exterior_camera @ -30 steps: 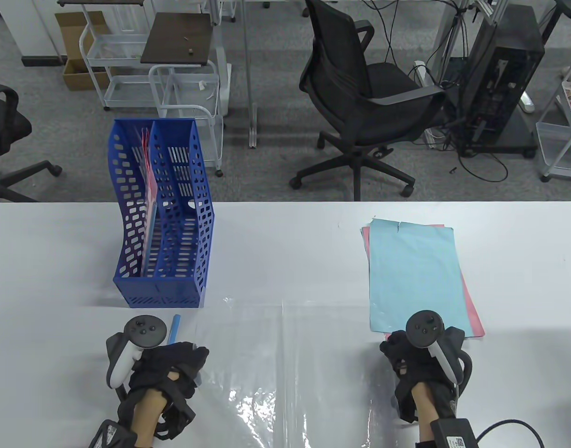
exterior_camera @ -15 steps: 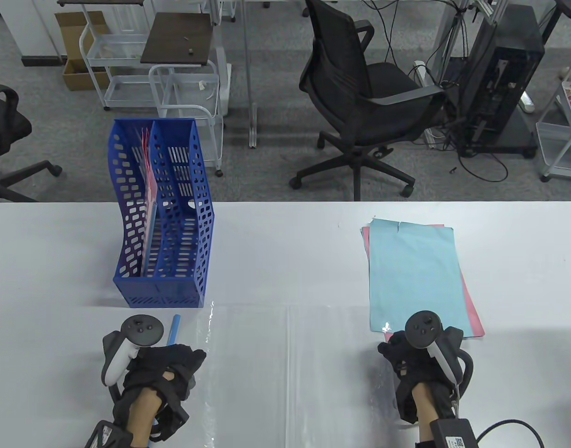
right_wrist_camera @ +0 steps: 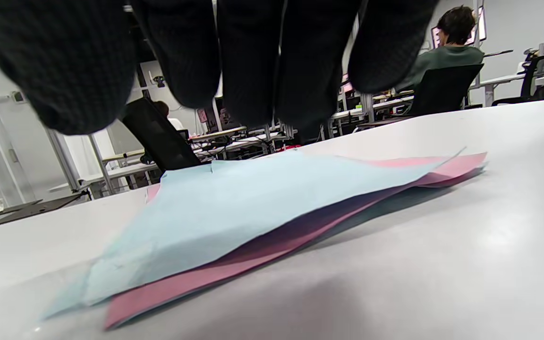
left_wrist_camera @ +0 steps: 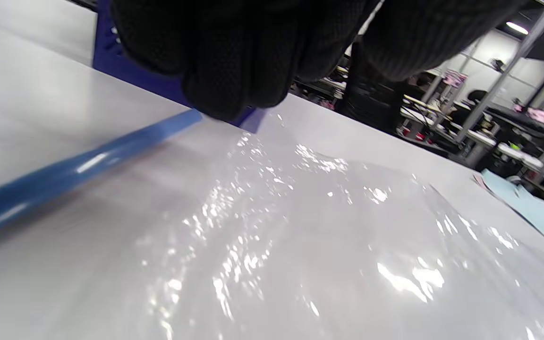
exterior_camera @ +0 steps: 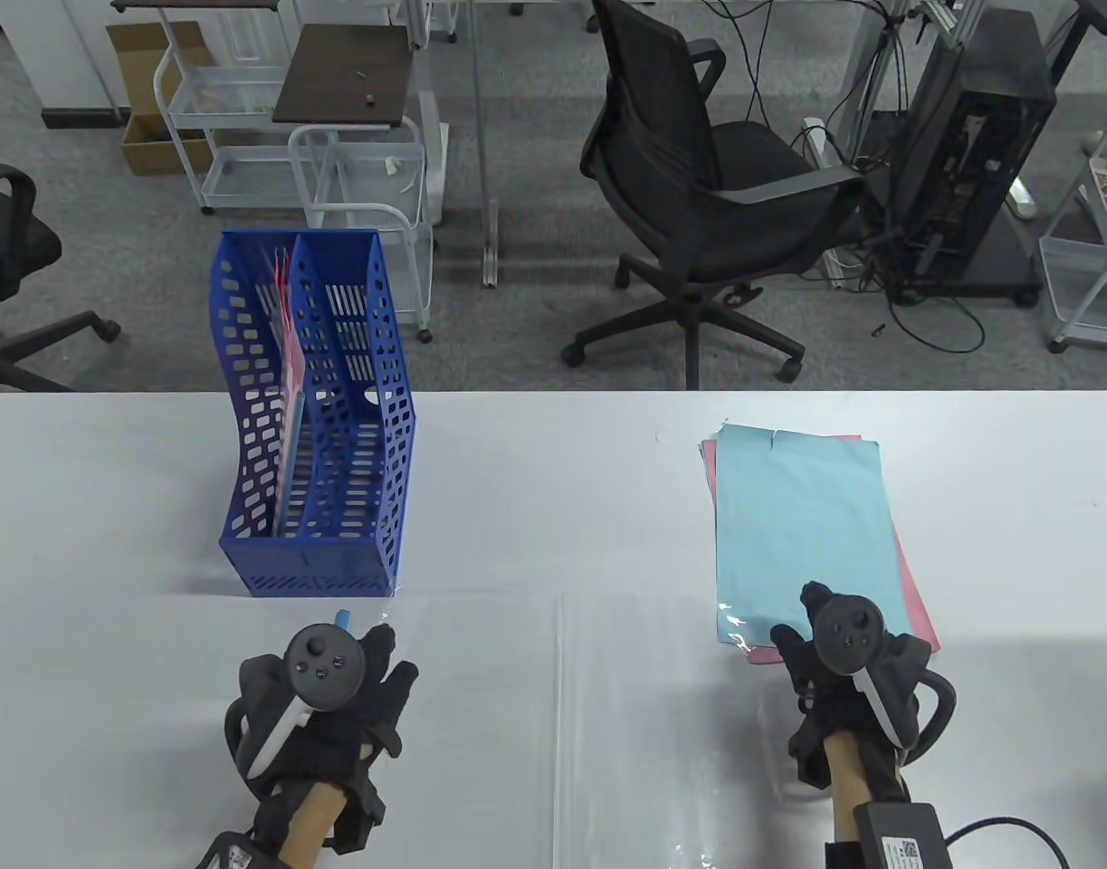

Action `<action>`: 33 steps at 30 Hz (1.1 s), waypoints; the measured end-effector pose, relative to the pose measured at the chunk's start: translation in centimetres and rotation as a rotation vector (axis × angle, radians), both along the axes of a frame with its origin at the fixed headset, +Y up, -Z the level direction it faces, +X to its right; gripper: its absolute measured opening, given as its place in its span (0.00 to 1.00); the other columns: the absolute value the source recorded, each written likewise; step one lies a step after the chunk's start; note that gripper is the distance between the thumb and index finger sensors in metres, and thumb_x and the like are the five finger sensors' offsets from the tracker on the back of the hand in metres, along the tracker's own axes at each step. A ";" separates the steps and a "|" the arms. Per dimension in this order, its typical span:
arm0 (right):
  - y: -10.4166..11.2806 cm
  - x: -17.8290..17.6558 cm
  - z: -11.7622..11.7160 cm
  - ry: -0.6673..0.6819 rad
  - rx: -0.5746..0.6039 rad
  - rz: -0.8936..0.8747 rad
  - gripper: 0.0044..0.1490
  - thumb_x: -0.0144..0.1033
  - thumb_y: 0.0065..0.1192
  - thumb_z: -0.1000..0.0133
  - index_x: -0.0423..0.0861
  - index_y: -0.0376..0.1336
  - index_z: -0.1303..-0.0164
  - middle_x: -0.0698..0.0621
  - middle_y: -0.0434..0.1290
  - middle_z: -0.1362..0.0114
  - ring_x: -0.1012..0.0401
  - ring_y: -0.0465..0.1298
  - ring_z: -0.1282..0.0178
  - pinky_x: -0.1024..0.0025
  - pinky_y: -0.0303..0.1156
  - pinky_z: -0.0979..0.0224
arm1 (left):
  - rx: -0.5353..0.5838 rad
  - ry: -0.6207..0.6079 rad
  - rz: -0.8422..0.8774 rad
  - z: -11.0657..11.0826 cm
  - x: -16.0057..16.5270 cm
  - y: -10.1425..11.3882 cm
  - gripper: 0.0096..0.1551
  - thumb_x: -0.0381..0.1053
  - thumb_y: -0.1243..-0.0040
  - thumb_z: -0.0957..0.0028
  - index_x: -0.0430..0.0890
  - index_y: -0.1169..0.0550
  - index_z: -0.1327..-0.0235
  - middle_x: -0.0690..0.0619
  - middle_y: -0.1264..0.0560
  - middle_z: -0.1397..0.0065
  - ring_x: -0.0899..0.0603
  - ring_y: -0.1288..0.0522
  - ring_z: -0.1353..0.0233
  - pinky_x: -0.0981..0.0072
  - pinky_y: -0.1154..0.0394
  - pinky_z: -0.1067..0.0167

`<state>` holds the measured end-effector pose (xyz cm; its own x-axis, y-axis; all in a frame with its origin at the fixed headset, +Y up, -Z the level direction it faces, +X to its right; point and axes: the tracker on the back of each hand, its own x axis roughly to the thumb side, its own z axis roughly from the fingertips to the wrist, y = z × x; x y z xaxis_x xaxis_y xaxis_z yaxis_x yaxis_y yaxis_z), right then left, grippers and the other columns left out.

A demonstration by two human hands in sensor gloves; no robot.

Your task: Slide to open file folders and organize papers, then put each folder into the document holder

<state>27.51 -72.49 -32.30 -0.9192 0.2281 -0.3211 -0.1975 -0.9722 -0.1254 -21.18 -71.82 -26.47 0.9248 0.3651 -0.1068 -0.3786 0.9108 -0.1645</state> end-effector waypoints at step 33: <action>-3.8 2.4 -6.2 -0.022 -0.245 0.240 0.38 0.60 0.66 0.58 0.68 0.61 0.34 0.67 0.67 0.23 0.57 0.72 0.24 0.55 0.67 0.17 | -0.169 -0.117 -0.195 -1.1 3.5 -3.8 0.38 0.64 0.36 0.53 0.57 0.24 0.26 0.53 0.23 0.24 0.39 0.23 0.25 0.43 0.28 0.28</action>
